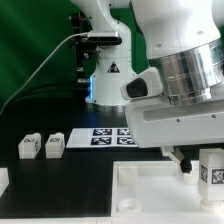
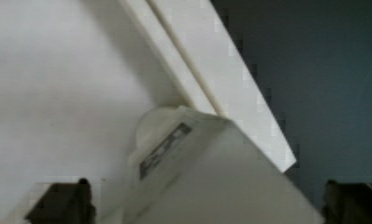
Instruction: Assemble one leg
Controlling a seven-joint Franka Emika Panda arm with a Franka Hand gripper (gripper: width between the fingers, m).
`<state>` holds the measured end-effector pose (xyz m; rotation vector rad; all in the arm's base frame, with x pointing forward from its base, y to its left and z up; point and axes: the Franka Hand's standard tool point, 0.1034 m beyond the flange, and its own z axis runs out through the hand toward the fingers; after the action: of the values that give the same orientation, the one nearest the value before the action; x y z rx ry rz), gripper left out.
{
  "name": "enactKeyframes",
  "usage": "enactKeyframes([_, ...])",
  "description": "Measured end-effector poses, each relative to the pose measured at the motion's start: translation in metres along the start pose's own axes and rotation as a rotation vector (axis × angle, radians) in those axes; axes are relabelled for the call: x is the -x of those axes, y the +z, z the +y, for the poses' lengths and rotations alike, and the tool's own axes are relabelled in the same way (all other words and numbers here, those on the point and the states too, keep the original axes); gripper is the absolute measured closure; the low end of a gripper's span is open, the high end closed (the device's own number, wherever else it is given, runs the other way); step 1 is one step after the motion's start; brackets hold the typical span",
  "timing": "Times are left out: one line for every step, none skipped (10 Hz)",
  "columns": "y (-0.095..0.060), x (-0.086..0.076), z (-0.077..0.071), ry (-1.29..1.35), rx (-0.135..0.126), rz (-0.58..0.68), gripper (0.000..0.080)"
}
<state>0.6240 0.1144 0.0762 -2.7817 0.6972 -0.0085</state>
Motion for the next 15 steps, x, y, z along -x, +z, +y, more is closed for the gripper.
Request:
enactKeyframes([0.001, 0.005, -0.003, -0.236, 0.086, -0.012, 0.0151])
enactKeyframes([-0.001, 0.006, -0.008, -0.458, 0.149, -0.053, 0.0151])
enactKeyframes([-0.001, 0.0, -0.01, -0.521, 0.142, -0.037, 0.0151])
enactKeyframes([0.0, 0.001, -0.009, -0.449, 0.142, -0.034, 0.0275])
enactKeyframes([0.0, 0.001, -0.01, -0.431, 0.141, -0.033, 0.0275])
enactKeyframes([0.0, 0.001, -0.009, -0.363, 0.141, -0.029, 0.0414])
enactKeyframes([0.0, -0.001, -0.007, -0.267, 0.144, -0.021, 0.0495])
enactKeyframes([-0.001, -0.001, -0.007, -0.148, 0.144, -0.012, 0.0497])
enactKeyframes([-0.002, -0.004, -0.006, -0.041, 0.126, -0.013, 0.05])
enactKeyframes([-0.003, -0.007, -0.005, 0.13, 0.1, -0.005, 0.05])
enactKeyframes([-0.001, -0.007, -0.004, 0.406, 0.088, 0.012, 0.05])
enactKeyframes([0.002, -0.007, -0.004, 0.633, 0.078, 0.016, 0.0502])
enactKeyframes([0.002, -0.009, -0.003, 0.8, 0.062, 0.007, 0.0502])
enactKeyframes([0.002, -0.009, -0.003, 0.921, 0.051, 0.008, 0.0502])
enactKeyframes([0.002, -0.009, -0.004, 1.011, 0.042, 0.017, 0.0502])
